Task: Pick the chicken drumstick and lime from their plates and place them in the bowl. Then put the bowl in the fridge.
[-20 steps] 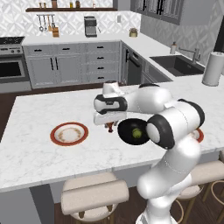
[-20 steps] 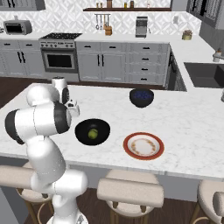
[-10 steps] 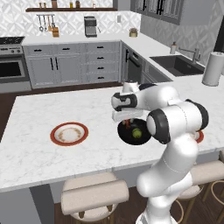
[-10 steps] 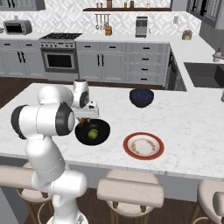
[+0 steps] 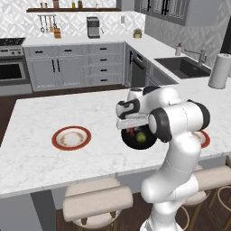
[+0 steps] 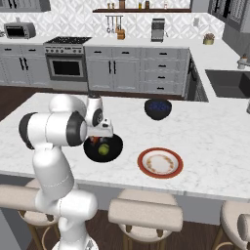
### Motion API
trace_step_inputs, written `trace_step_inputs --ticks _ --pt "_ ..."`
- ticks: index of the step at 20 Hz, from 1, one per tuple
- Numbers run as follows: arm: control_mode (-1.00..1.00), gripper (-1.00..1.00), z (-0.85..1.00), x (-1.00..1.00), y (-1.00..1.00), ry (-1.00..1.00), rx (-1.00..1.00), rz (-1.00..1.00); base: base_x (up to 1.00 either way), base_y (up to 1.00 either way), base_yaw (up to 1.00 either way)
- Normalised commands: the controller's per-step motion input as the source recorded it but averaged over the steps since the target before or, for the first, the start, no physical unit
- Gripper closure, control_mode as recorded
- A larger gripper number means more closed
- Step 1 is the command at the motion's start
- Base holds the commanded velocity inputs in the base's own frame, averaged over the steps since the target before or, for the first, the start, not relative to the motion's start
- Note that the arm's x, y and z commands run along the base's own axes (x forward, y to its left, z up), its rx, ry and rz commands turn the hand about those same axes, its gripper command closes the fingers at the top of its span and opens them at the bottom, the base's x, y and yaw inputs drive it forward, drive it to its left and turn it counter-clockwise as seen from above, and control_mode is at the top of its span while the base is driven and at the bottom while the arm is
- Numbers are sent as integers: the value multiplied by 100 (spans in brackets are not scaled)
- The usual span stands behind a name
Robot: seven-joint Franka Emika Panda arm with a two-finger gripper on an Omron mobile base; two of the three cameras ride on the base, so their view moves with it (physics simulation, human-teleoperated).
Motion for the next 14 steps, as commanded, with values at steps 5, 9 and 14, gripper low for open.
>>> trace_step_inputs --ticks 5,9,14 --pt "-100 -100 -26 0 -2 0 0 -3 0 0 0" --pt "-100 -100 -3 0 -7 0 0 -1 0 0 0" --pt "-100 -100 15 -8 -7 -4 0 0 0 0 0"
